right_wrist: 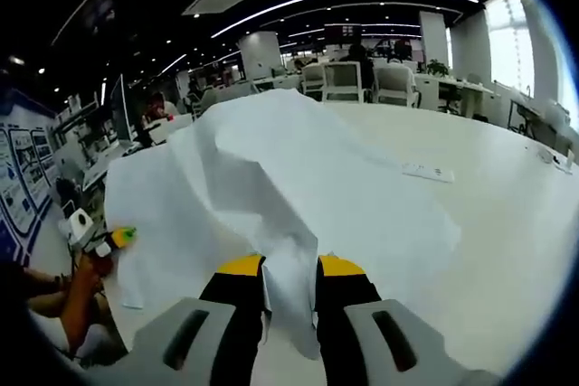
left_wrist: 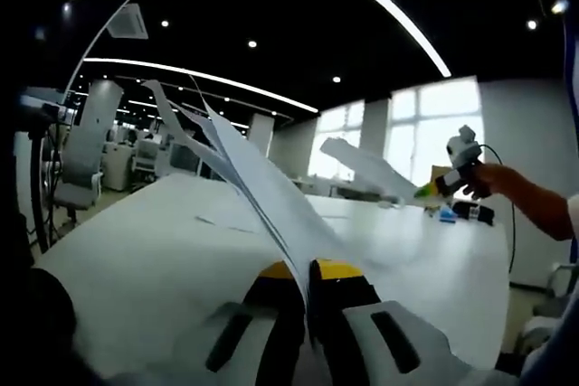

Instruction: Organize the stack of printing papers by aligning and flattening the scattered papers on the table

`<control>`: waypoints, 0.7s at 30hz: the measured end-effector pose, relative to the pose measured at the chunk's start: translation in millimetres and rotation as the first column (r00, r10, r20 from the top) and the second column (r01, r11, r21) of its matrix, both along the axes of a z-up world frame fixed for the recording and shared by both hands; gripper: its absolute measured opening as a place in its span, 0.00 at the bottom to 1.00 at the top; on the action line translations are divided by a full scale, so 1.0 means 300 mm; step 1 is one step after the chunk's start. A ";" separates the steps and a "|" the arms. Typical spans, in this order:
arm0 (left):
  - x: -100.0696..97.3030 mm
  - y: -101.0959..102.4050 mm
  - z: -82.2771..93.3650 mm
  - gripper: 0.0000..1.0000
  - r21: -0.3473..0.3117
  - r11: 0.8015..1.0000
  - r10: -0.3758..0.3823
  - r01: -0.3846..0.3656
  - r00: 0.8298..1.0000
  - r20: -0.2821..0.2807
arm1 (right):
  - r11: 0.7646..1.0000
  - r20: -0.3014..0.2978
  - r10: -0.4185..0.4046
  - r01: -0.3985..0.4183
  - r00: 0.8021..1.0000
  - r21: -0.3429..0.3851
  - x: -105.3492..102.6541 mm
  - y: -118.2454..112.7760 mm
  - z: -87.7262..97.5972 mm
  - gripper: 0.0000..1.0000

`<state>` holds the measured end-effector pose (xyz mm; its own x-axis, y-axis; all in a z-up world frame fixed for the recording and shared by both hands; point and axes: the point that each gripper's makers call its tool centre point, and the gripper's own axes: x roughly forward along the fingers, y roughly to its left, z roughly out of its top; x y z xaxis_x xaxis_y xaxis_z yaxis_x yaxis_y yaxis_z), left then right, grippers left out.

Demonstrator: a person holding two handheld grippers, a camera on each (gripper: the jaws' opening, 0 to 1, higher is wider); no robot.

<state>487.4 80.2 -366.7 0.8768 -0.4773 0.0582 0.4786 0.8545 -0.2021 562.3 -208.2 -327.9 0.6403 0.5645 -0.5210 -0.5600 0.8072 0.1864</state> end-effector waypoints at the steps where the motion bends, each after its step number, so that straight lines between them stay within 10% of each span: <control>1: 0.000 -0.001 -0.001 0.07 0.001 1.000 0.001 -0.001 1.000 -0.001 | 1.000 -0.002 0.003 -0.003 1.000 0.003 -0.001 0.007 -0.003 0.17; 21: 0.000 -0.004 -0.004 0.07 0.007 1.000 -0.002 0.002 1.000 -0.001 | 0.999 -0.016 0.047 -0.047 0.999 -0.004 0.047 0.066 -0.013 0.17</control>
